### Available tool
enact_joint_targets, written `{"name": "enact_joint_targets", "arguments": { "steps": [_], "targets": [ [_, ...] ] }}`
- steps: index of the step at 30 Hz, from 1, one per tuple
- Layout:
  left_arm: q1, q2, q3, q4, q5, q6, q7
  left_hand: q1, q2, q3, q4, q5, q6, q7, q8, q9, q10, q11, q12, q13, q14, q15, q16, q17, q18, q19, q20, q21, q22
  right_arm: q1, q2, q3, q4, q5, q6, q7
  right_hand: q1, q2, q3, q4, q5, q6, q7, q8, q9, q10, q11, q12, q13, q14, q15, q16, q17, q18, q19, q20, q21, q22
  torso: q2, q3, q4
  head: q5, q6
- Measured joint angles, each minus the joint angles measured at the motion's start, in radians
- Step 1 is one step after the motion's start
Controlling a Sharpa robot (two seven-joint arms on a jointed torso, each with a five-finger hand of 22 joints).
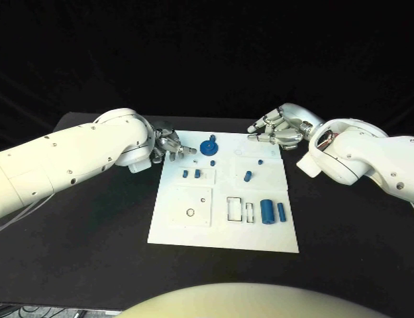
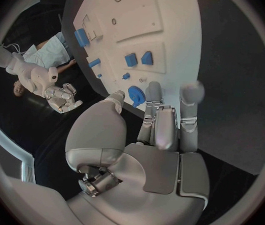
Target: Assemble the parts on the task board
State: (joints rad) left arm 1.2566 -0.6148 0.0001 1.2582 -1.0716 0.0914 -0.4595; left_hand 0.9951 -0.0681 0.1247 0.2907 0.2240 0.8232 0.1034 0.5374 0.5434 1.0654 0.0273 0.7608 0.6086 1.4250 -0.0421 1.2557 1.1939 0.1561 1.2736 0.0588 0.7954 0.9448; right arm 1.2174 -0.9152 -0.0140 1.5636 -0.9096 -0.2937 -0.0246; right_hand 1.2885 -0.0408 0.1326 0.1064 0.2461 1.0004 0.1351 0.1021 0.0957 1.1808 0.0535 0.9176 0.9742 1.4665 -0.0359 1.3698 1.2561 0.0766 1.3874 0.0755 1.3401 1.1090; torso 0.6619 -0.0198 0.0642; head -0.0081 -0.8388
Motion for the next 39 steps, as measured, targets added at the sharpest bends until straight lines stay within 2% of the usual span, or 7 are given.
{"name": "enact_joint_targets", "arguments": {
  "steps": [6, 12, 16, 22, 26, 31, 39],
  "targets": [
    [0.003, 0.026, -0.011, -0.022, 0.052, -0.06, 0.108, 0.231, 0.002, 0.011, -0.075, 0.0, -0.084, 0.059, -0.048, -0.064, -0.16, 0.058, -0.121, -0.097, -0.225, 0.052, -0.448, -0.41, 0.008, -0.107, 0.05, -0.274, -0.199, 0.0, 0.0, 0.0, -0.001, 0.0, 0.0, 0.0, 0.0, 0.0, 0.0, 0.0, 0.0, 0.0, 0.0, 0.0, 0.0, 0.0, 0.0, 0.0, 0.0, 0.0, 0.0, 0.0, 0.0, 0.0, 0.0, 0.0, 0.0, 0.0, 0.0, -0.0004, 0.0001, -0.005, 0.004],
    [-0.005, 0.078, -0.036, -0.058, 0.009, -0.105, 0.24, 0.452, -0.019, 0.117, -0.189, -0.056, -0.078, 0.062, -0.138, -0.176, -0.202, 0.077, -0.262, -0.242, -0.282, 0.069, -0.532, -0.486, 0.008, -0.129, 0.065, -0.36, -0.266, 0.0, 0.004, 0.0, -0.003, 0.0, 0.0, 0.0, 0.0, 0.0, 0.0, 0.0, 0.001, 0.0, 0.0, 0.0, 0.0, 0.0, 0.0, 0.0, -0.001, 0.0, 0.0, 0.0, 0.0, 0.0, -0.004, 0.004, -0.005, -0.002, 0.001, -0.0012, -0.0003, -0.01, 0.011],
    [-0.021, 0.106, -0.043, -0.075, -0.073, -0.145, 0.323, 0.472, -0.041, 0.152, -0.217, -0.113, -0.016, 0.059, -0.208, -0.259, -0.167, 0.074, -0.332, -0.336, -0.281, 0.068, -0.541, -0.516, 0.008, -0.117, 0.057, -0.372, -0.279, 0.0, 0.008, 0.0, -0.004, 0.001, 0.0, 0.001, 0.0, 0.0, 0.0, 0.0, 0.004, 0.0, 0.0, 0.0, 0.0, 0.0, 0.0, 0.0, -0.001, 0.0, 0.0, -0.004, 0.0, 0.0, -0.004, 0.004, -0.005, -0.002, 0.002, -0.0018, -0.0018, -0.014, 0.017],
    [-0.038, 0.136, -0.046, -0.097, -0.204, -0.197, 0.395, 0.46, -0.056, 0.154, -0.226, -0.124, 0.044, 0.051, -0.267, -0.324, -0.147, 0.074, -0.376, -0.411, -0.234, 0.062, -0.533, -0.538, 0.008, -0.073, 0.057, -0.377, -0.287, 0.0, 0.01, 0.0, -0.005, 0.001, 0.0, 0.001, 0.0, 0.0, 0.0, 0.0, 0.004, 0.0, 0.0, 0.0, 0.0, 0.0, 0.0, 0.0, -0.002, 0.0, 0.0, -0.004, 0.0, 0.0, -0.004, 0.004, -0.005, -0.002, 0.005, -0.003, -0.0047, -0.016, 0.023],
    [-0.043, 0.154, -0.048, -0.112, -0.275, -0.21, 0.412, 0.456, -0.06, 0.156, -0.232, -0.124, 0.078, 0.046, -0.291, -0.352, -0.13, 0.069, -0.39, -0.446, -0.179, 0.054, -0.472, -0.52, 0.008, -0.02, 0.051, -0.359, -0.281, -0.001, 0.012, 0.0, -0.005, 0.001, 0.0, 0.001, 0.0, 0.0, 0.0, 0.0, 0.004, 0.0, 0.0, 0.0, 0.0, 0.0, 0.0, 0.0, -0.002, 0.0, 0.0, -0.004, 0.0, 0.0, -0.004, 0.004, -0.005, -0.002, 0.005, -0.003, -0.0058, -0.018, 0.025],
    [-0.049, 0.171, -0.048, -0.126, -0.339, -0.211, 0.416, 0.442, -0.059, 0.165, -0.241, -0.124, 0.124, 0.04, -0.318, -0.383, -0.083, 0.061, -0.411, -0.487, -0.053, 0.047, -0.199, -0.277, 0.008, 0.057, 0.042, -0.3, -0.241, -0.001, 0.013, 0.0, -0.005, 0.001, 0.0, 0.001, 0.0, 0.0, 0.0, 0.0, 0.004, 0.0, 0.0, 0.0, 0.0, 0.0, 0.0, 0.0, -0.002, 0.0, 0.0, -0.004, 0.0, 0.0, -0.004, 0.004, -0.005, -0.002, 0.005, -0.003, -0.0055, -0.02, 0.025],
    [-0.056, 0.191, -0.049, -0.144, -0.4, -0.195, 0.405, 0.425, -0.061, 0.191, -0.239, -0.124, 0.173, 0.036, -0.348, -0.414, -0.02, 0.053, -0.449, -0.535, 0.036, 0.038, 0.052, -0.032, -0.017, 0.161, 0.033, 0.065, 0.058, -0.001, 0.014, 0.0, -0.005, 0.001, 0.0, 0.002, 0.0, 0.0, 0.0, 0.0, 0.004, 0.0, 0.0, 0.0, 0.0, 0.0, 0.0, 0.0, -0.002, 0.0, 0.0, -0.004, 0.0, 0.0, -0.004, 0.004, -0.005, -0.002, 0.005, -0.003, -0.0054, -0.021, 0.023]
  ]
}}
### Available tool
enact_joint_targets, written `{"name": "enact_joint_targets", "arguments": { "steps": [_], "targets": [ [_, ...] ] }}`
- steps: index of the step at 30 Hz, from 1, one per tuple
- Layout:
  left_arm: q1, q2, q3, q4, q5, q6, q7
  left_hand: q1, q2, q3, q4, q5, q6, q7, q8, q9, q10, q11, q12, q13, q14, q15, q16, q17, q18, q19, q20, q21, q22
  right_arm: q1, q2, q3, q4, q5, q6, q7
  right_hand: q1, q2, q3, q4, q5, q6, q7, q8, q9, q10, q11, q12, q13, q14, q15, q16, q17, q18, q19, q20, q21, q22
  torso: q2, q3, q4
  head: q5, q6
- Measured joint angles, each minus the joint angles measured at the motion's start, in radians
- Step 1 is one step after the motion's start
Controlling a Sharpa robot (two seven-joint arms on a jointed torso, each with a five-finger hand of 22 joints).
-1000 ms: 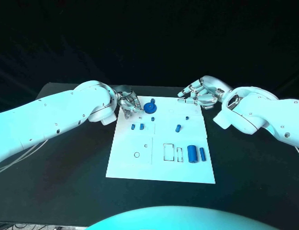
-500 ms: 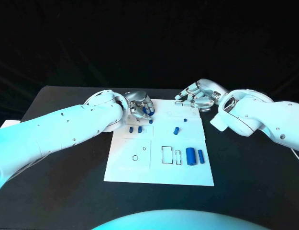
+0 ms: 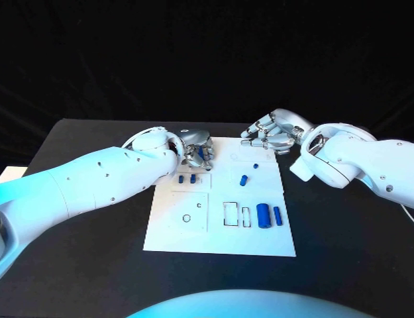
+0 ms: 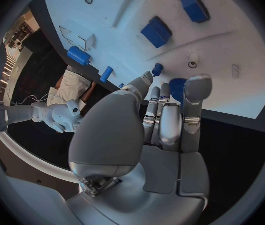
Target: Assemble the parts on the task board
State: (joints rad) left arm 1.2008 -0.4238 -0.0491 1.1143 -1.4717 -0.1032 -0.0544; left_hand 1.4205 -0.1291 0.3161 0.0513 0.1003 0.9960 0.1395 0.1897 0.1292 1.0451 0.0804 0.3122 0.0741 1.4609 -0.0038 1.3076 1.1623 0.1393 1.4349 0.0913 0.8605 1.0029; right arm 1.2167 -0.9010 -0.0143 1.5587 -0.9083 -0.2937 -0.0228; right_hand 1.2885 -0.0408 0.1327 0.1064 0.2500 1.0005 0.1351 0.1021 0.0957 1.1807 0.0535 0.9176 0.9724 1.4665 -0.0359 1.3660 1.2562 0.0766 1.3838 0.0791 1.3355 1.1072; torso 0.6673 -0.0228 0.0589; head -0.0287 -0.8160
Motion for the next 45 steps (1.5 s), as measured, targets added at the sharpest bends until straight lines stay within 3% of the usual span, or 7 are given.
{"name": "enact_joint_targets", "arguments": {
  "steps": [4, 5, 13, 15, 32, 38, 45],
  "targets": [
    [-0.001, 0.003, 0.0, -0.003, -0.015, 0.013, -0.007, 0.0, 0.0, 0.007, -0.002, 0.0, 0.012, -0.001, -0.002, -0.004, 0.012, -0.002, -0.008, -0.005, 0.0, 0.0, 0.018, 0.015, -0.002, 0.009, -0.002, 0.05, 0.043, 0.0, 0.0, 0.0, 0.0, 0.0, 0.0, 0.0, 0.0, 0.0, 0.002, 0.002, 0.004, 0.0, 0.0, 0.0, 0.0, -0.001, -0.001, 0.0, 0.0, 0.0, 0.0, 0.0, 0.0, 0.0, 0.0, 0.0, 0.0, 0.0, 0.0, 0.0002, 0.0002, -0.002, -0.001],
    [-0.001, 0.004, 0.0, -0.003, -0.018, 0.017, -0.009, 0.0, 0.0, 0.011, -0.002, 0.0, 0.016, -0.001, -0.005, -0.005, 0.015, -0.002, -0.011, -0.006, 0.0, 0.0, 0.021, 0.018, -0.015, 0.009, -0.002, 0.066, 0.055, 0.0, 0.0, 0.0, 0.0, 0.0, 0.0, 0.0, 0.0, 0.0, 0.003, 0.003, 0.004, 0.0, 0.0, 0.0, 0.0, -0.003, -0.003, 0.0, 0.0, 0.0, 0.0, 0.0, 0.0, 0.0, 0.0, 0.0, 0.0, 0.0, 0.0, 0.0002, 0.0005, -0.002, -0.001],
    [-0.005, 0.017, 0.0, -0.007, -0.036, 0.045, -0.02, -0.004, -0.004, 0.024, -0.005, 0.0, 0.035, -0.004, -0.014, -0.011, 0.043, -0.006, -0.032, -0.007, 0.003, -0.003, 0.034, 0.023, -0.015, 0.023, -0.002, 0.156, 0.132, 0.0, 0.0, 0.0, 0.001, 0.0, 0.0, 0.0, 0.0, 0.0, 0.003, 0.003, 0.004, 0.0, 0.0, 0.0, 0.0, -0.003, -0.003, 0.0, 0.0, 0.0, 0.0, 0.0, 0.0, 0.0, 0.0, 0.0, 0.0, 0.0, 0.0, 0.0002, 0.0012, -0.003, -0.004],
    [-0.008, 0.02, 0.0, -0.012, -0.038, 0.051, -0.023, -0.004, -0.004, 0.025, -0.006, 0.0, 0.039, -0.008, -0.014, -0.011, 0.043, -0.006, -0.034, -0.007, 0.003, -0.003, 0.034, 0.022, -0.03, 0.027, -0.005, 0.169, 0.143, 0.0, 0.0, 0.0, 0.002, 0.0, 0.0, 0.0, 0.0, 0.0, 0.003, 0.003, 0.004, 0.0, 0.0, 0.0, 0.0, -0.003, -0.003, 0.0, 0.0, 0.0, 0.0, 0.0, 0.0, 0.0, 0.0, 0.0, 0.0, 0.0, -0.001, 0.0002, 0.0012, -0.003, -0.005],
    [-0.013, 0.041, 0.005, -0.039, -0.053, 0.059, -0.04, 0.01, 0.009, 0.098, -0.037, 0.0, 0.069, -0.006, -0.028, -0.018, 0.083, -0.009, -0.067, -0.006, 0.005, -0.005, 0.04, 0.012, -0.03, 0.027, -0.005, 0.243, 0.211, 0.0, -0.001, 0.0, 0.004, 0.0, 0.0, 0.0, 0.0, 0.0, 0.003, 0.003, 0.004, 0.0, 0.0, 0.0, 0.0, -0.003, -0.003, 0.0, 0.0, 0.0, 0.0, 0.0, -0.001, 0.0, 0.0, 0.0, 0.0, 0.0, 0.0, 0.0001, 0.0013, -0.006, -0.008],
    [-0.014, 0.045, 0.005, -0.042, -0.058, 0.059, -0.042, 0.022, 0.021, 0.147, -0.067, -0.001, 0.106, -0.009, -0.029, -0.017, 0.127, -0.017, -0.074, -0.001, 0.007, -0.014, 0.046, 0.01, -0.046, 0.03, -0.009, 0.282, 0.244, 0.0, 0.001, 0.0, 0.004, 0.0, 0.0, 0.0, 0.0, 0.0, 0.003, 0.003, 0.004, 0.0, 0.0, 0.0, 0.0, -0.003, -0.003, 0.0, 0.0, 0.0, 0.0, 0.0, -0.001, 0.0, 0.0, 0.0, 0.0, 0.0, -0.001, 0.0, 0.0014, -0.007, -0.01],
    [-0.018, 0.036, 0.009, -0.031, -0.064, 0.051, -0.041, 0.023, 0.022, 0.206, -0.106, 0.006, 0.139, -0.011, -0.024, -0.009, 0.158, -0.016, -0.076, 0.002, 0.003, -0.018, 0.046, -0.004, -0.046, 0.034, -0.013, 0.318, 0.277, 0.0, 0.001, 0.0, 0.003, 0.0, 0.0, 0.0, 0.0, 0.0, 0.003, 0.003, 0.004, 0.0, 0.0, 0.0, 0.0, -0.003, -0.003, 0.0, 0.0, 0.0, 0.0, 0.0, -0.001, 0.0, 0.0, 0.0, 0.0, 0.0, -0.001, 0.0, 0.001, -0.007, -0.01]
  ]
}}
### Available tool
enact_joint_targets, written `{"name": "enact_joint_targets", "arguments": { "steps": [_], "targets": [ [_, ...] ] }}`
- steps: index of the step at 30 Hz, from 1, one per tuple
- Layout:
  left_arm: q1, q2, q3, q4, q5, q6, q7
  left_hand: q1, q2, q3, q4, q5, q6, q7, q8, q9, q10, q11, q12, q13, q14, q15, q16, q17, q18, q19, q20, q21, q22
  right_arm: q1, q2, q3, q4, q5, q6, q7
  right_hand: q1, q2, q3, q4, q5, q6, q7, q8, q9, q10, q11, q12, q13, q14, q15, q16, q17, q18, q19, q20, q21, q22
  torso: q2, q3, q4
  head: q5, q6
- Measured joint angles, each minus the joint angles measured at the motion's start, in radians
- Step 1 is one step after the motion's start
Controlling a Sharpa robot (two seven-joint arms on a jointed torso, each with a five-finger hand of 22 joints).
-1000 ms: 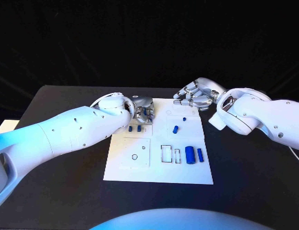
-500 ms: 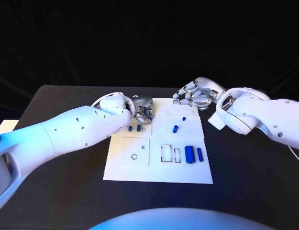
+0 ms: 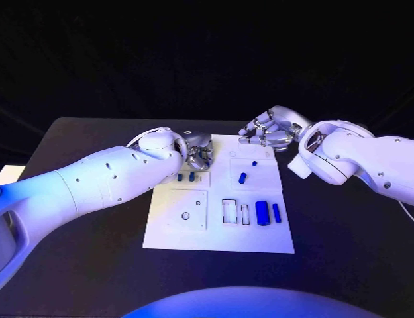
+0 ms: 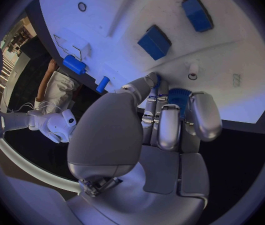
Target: Assemble the parts on the task board
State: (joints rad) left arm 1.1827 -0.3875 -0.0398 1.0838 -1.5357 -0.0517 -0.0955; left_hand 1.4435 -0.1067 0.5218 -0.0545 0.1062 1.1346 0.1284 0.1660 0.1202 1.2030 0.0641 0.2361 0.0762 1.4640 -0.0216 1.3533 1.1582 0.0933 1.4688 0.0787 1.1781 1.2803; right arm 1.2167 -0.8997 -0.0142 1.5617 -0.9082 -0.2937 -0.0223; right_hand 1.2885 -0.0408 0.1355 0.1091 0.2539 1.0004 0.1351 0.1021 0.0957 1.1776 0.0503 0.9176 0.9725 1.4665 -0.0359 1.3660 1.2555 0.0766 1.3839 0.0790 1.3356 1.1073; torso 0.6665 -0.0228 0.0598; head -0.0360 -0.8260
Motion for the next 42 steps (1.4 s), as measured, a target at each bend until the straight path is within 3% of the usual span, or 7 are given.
{"name": "enact_joint_targets", "arguments": {
  "steps": [5, 9, 14, 18, 23, 28, 42],
  "targets": [
    [-0.004, -0.025, 0.004, 0.023, 0.001, -0.008, -0.001, -0.005, -0.005, 0.019, -0.008, 0.0, 0.0, 0.0, 0.0, 0.003, 0.002, 0.002, -0.004, 0.0, 0.0, 0.0, 0.0, -0.006, 0.0, 0.0, 0.0, 0.006, 0.009, 0.0, 0.0, 0.0, 0.0, 0.0, 0.0, 0.0, 0.0, 0.0, 0.0, 0.0, 0.0, 0.0, 0.0, 0.0, 0.0, 0.0, 0.0, 0.0, 0.0, 0.0, 0.0, 0.0, 0.0, 0.0, 0.0, 0.0, 0.0, 0.0, -0.001, -0.0002, 0.0008, -0.002, 0.001],
    [-0.004, -0.058, 0.021, 0.059, 0.005, -0.014, -0.008, -0.011, -0.011, 0.02, -0.009, 0.0, 0.0, 0.0, 0.0, 0.004, 0.004, 0.004, -0.01, 0.012, 0.0, 0.0, 0.0, -0.008, 0.0, 0.0, 0.0, 0.011, 0.01, 0.0, -0.001, 0.0, -0.001, 0.0, 0.0, 0.0, 0.0, 0.0, 0.0, 0.0, 0.0, 0.0, 0.0, 0.0, 0.0, 0.0, 0.0, 0.0, 0.0, 0.0, 0.0, 0.0, 0.0, 0.0, 0.0, 0.0, 0.0, 0.0, -0.001, 0.0, 0.0017, -0.003, 0.002],
    [0.012, -0.114, 0.044, 0.125, 0.021, -0.027, -0.016, -0.011, -0.011, 0.022, -0.012, 0.0, 0.0, 0.0, 0.0, 0.004, 0.004, 0.004, -0.01, 0.013, 0.0, 0.0, 0.0, -0.008, 0.0, 0.0, 0.0, 0.011, 0.013, 0.0, -0.001, 0.0, -0.002, 0.0, 0.0, 0.001, 0.007, 0.007, 0.0, 0.0, 0.0, 0.0, 0.0, 0.0, 0.0, 0.0, 0.0, 0.0, 0.0, 0.0, 0.0, 0.0, 0.0, 0.0, 0.0, 0.0, 0.0, 0.0, -0.002, 0.0005, 0.0034, -0.001, 0.004],
    [0.029, -0.158, 0.05, 0.158, 0.036, -0.034, -0.023, -0.02, -0.013, 0.022, -0.012, 0.0, 0.0, 0.0, 0.0, 0.004, 0.004, 0.004, -0.011, 0.013, 0.0, 0.0, 0.0, -0.008, 0.0, 0.0, 0.0, 0.015, 0.014, 0.0, 0.0, 0.0, -0.003, 0.0, 0.0, 0.001, 0.007, 0.007, 0.0, 0.0, 0.0, 0.0, 0.0, 0.0, 0.0, 0.0, 0.0, 0.0, 0.0, 0.0, 0.0, 0.0, 0.0, 0.0, 0.0, 0.0, 0.0, 0.0, -0.003, 0.0012, 0.0062, 0.001, 0.004],
    [0.038, -0.188, 0.051, 0.17, 0.051, -0.033, -0.032, -0.025, -0.013, 0.022, -0.012, 0.0, 0.004, 0.004, 0.0, 0.003, 0.009, 0.002, -0.016, 0.014, 0.0, 0.0, 0.0, -0.012, 0.0, 0.0, 0.0, 0.015, 0.017, 0.0, 0.0, 0.0, -0.004, 0.0, 0.0, 0.001, 0.007, 0.007, 0.0, 0.0, 0.0, 0.0, 0.0, 0.0, 0.0, 0.0, 0.0, 0.0, 0.0, 0.0, 0.0, 0.0, 0.0, 0.0, 0.0, 0.0, 0.0, 0.0, -0.005, 0.0018, 0.0104, 0.002, 0.004],
    [0.037, -0.196, 0.048, 0.162, 0.064, -0.022, -0.039, -0.025, -0.014, 0.022, -0.012, 0.0, 0.004, 0.004, -0.004, 0.003, 0.011, 0.0, -0.016, 0.014, 0.0, 0.0, 0.0, -0.013, 0.0, 0.0, 0.0, 0.015, 0.017, 0.0, 0.0, 0.0, -0.004, 0.0, 0.0, 0.001, 0.007, 0.007, 0.0, 0.0, 0.0, 0.0, 0.0, 0.0, 0.0, 0.0, 0.0, 0.0, 0.0, 0.0, 0.0, 0.0, 0.0, 0.0, 0.0, 0.0, 0.0, -0.001, -0.006, 0.0018, 0.0122, 0.001, 0.004],
    [0.009, -0.169, 0.037, 0.118, 0.084, 0.002, -0.042, -0.032, -0.013, 0.022, -0.012, -0.003, 0.004, 0.004, -0.005, 0.003, 0.014, -0.003, -0.024, 0.015, 0.0, 0.0, 0.0, -0.016, 0.0, 0.0, 0.0, 0.015, 0.017, -0.001, 0.001, 0.0, -0.006, 0.0, 0.0, 0.002, 0.007, 0.007, 0.0, 0.0, 0.0, 0.0, 0.0, 0.0, 0.0, 0.0, 0.0, 0.0, 0.0, 0.0, 0.0, 0.0, -0.001, 0.0, 0.0, 0.0, 0.0, -0.002, -0.005, 0.0014, 0.0099, 0.001, 0.001]
  ]
}}
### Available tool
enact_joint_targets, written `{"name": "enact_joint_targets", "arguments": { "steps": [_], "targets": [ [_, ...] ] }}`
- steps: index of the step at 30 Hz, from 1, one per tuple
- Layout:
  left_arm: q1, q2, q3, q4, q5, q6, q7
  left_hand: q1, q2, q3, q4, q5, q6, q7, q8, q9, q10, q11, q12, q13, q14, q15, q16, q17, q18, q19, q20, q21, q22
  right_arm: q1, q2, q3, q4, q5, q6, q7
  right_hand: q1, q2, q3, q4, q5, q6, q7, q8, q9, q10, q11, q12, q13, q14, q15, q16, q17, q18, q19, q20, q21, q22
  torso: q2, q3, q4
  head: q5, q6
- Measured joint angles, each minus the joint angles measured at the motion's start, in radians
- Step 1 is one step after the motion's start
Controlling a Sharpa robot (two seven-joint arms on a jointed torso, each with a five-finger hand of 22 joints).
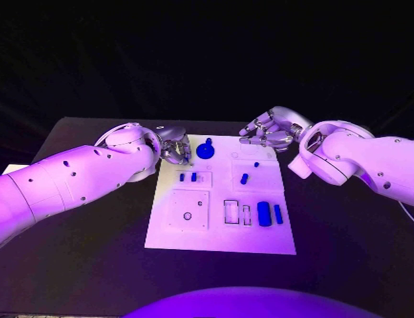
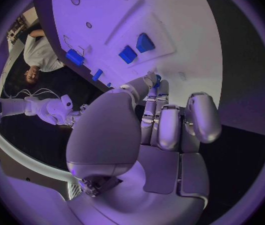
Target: Assemble the parts on the task board
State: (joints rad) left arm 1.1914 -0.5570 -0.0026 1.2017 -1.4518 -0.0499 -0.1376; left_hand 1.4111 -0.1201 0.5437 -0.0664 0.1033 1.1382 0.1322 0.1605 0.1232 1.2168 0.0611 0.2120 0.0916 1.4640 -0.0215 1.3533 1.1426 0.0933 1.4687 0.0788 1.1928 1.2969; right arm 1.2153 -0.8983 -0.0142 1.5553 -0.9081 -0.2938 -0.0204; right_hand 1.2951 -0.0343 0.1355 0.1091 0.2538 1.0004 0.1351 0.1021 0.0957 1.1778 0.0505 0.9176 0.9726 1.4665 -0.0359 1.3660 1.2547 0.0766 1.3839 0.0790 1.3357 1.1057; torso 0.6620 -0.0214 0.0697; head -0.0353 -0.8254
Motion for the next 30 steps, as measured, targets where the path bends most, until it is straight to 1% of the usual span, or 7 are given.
{"name": "enact_joint_targets", "arguments": {
  "steps": [4, 6, 9, 24, 30],
  "targets": [
    [-0.001, 0.004, 0.0, -0.003, 0.001, 0.001, 0.001, 0.0, 0.0, 0.0, 0.0, 0.0, 0.0, 0.0, -0.001, 0.0, 0.0, 0.0, 0.0, 0.0, 0.0, 0.0, 0.0, -0.001, 0.0, 0.0, 0.0, 0.0, 0.0, 0.0, 0.0, 0.0, 0.0, 0.0, 0.0, 0.0, 0.0, 0.0, 0.0, 0.0, 0.0, 0.0, 0.0, 0.0, 0.0, 0.0, 0.0, 0.0, 0.0, 0.0, 0.0, 0.0, 0.0, 0.0, 0.0, 0.0, 0.0, 0.0, 0.0, 0.0003, 0.0, 0.0, -0.001],
    [-0.001, 0.005, 0.0, -0.004, 0.002, 0.001, 0.002, -0.005, -0.005, 0.0, 0.0, 0.0, 0.0, 0.0, -0.002, 0.0, 0.001, -0.001, 0.0, 0.0, 0.0, 0.0, 0.0, -0.001, 0.0, 0.0, 0.0, 0.0, 0.0, 0.0, 0.0, 0.0, 0.0, 0.0, 0.0, 0.0, 0.0, 0.0, 0.0, 0.0, 0.0, 0.0, 0.0, 0.0, 0.0, 0.0, 0.0, 0.0, 0.0, 0.0, 0.0, 0.0, 0.0, 0.0, 0.0, 0.0, 0.0, 0.0, 0.0, 0.0008, 0.0004, 0.0, -0.002],
    [-0.002, 0.007, 0.0, -0.005, 0.003, 0.002, 0.002, -0.007, -0.007, 0.0, 0.0, 0.0, 0.0, 0.0, -0.002, 0.001, 0.003, -0.003, -0.001, 0.0, 0.0, 0.0, 0.0, -0.001, 0.0, 0.0, 0.0, 0.0, 0.0, -0.001, 0.0, 0.0, 0.0, 0.0, 0.0, 0.0, 0.0, 0.0, 0.0, 0.0, 0.0, 0.0, 0.0, 0.0, 0.0, 0.0, 0.0, 0.0, 0.0, 0.0, 0.0, 0.0, 0.0, 0.0, 0.0, 0.0, 0.0, 0.0, 0.0, 0.0011, 0.0009, -0.001, -0.002],
    [-0.002, 0.019, -0.001, -0.008, 0.005, 0.014, 0.003, -0.008, -0.008, 0.0, 0.0, -0.003, 0.0, 0.0, -0.002, 0.0, 0.003, -0.003, -0.001, 0.0, 0.0, 0.0, 0.0, -0.001, 0.0, 0.0, 0.0, 0.0, 0.0, -0.001, 0.002, 0.0, 0.0, 0.0, 0.0, 0.001, 0.0, 0.0, 0.0, 0.0, 0.0, 0.0, 0.0, 0.0, 0.0, 0.001, 0.001, 0.0, 0.0, 0.0, 0.0, 0.0, 0.0, 0.0, 0.0, 0.0, 0.0, 0.0, 0.0, 0.001, -0.0001, -0.004, -0.005],
    [-0.002, 0.033, -0.005, -0.025, 0.004, 0.022, 0.003, -0.008, -0.008, 0.0, 0.0, -0.003, 0.0, 0.0, -0.002, 0.0, 0.002, -0.003, -0.001, 0.002, 0.0, 0.0, 0.0, -0.001, 0.0, 0.0, 0.0, 0.0, 0.001, -0.001, 0.003, 0.0, 0.001, 0.0, 0.0, 0.001, 0.0, 0.0, 0.0, 0.0, 0.004, 0.0, 0.0, 0.0, 0.0, 0.001, 0.001, 0.0, 0.0, 0.0, 0.0, 0.0, 0.0, 0.0, 0.0, 0.0, 0.0, -0.001, 0.0, 0.0007, 0.0002, -0.004, -0.007]
  ]
}}
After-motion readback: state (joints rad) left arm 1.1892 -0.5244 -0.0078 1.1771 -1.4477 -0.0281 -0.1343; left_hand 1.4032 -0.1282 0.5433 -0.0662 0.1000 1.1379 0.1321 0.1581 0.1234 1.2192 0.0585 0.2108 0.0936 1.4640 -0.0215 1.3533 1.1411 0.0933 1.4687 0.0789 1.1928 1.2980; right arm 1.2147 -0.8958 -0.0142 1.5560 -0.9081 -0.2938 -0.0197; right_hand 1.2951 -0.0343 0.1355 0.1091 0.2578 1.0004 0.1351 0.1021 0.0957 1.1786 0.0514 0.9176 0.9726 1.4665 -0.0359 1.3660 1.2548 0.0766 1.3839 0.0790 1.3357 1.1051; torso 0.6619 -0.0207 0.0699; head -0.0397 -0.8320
